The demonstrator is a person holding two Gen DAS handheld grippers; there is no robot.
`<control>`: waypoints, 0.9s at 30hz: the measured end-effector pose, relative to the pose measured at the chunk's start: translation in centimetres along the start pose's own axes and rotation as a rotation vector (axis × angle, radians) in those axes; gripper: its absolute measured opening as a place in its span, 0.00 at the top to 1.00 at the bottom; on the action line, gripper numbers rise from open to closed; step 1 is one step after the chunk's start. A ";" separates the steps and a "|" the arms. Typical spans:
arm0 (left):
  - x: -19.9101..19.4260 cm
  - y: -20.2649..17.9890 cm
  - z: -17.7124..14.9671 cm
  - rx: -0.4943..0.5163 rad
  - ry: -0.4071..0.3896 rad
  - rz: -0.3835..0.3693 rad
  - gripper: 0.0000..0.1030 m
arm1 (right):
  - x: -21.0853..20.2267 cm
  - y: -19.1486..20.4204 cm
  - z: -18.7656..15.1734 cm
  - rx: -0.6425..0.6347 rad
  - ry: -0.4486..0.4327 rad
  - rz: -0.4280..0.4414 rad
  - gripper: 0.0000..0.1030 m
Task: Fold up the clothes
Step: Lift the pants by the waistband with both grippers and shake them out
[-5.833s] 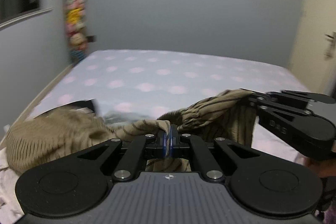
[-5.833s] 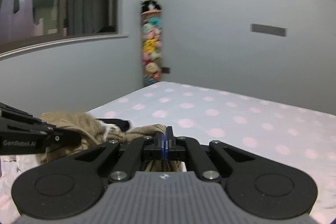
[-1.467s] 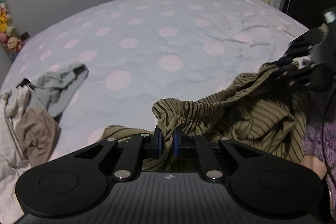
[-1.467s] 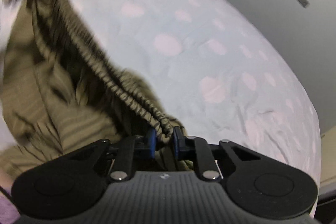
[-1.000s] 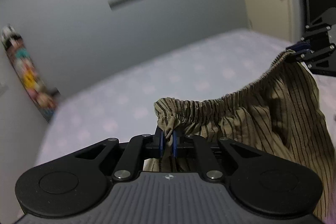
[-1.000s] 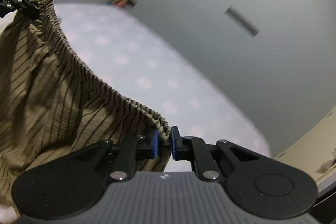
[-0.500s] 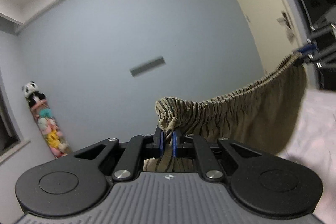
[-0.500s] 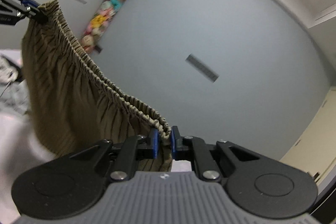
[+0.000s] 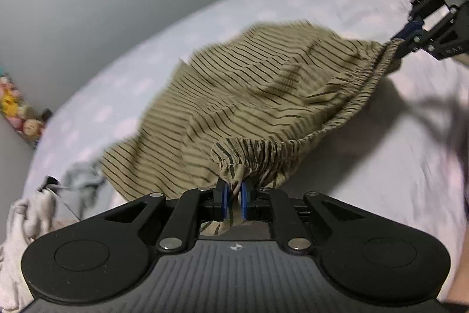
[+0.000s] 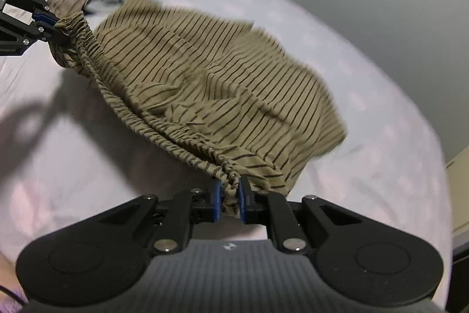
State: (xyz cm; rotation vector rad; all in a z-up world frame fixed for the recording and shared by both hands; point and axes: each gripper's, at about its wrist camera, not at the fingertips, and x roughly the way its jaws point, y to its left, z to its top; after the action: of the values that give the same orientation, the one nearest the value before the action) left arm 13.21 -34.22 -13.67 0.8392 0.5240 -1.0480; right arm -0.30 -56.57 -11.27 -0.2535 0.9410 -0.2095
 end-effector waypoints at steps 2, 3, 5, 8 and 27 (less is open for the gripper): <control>0.6 -0.3 -0.6 0.026 0.035 -0.027 0.90 | 0.8 0.4 -0.2 -0.003 0.022 0.016 0.87; 0.5 -0.2 -0.7 0.034 0.048 -0.040 0.87 | 1.4 0.6 -0.2 -0.005 0.034 0.024 0.87; 0.2 0.1 -0.9 0.051 0.067 -0.066 0.85 | 2.5 1.1 0.3 -0.009 0.070 0.044 0.85; -0.6 0.1 -0.8 0.096 0.093 -0.108 0.77 | 2.4 1.6 -0.4 -0.030 0.110 0.073 0.73; 3.6 -8.7 -2.1 0.525 0.188 -0.041 0.48 | 4.5 8.4 -2.7 -0.500 0.074 0.061 0.44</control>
State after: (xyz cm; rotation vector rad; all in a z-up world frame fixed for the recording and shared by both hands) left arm 6.93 -36.57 -20.59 1.4048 0.4274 -1.1703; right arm 0.61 -50.20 -18.79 -0.6798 1.0640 0.0784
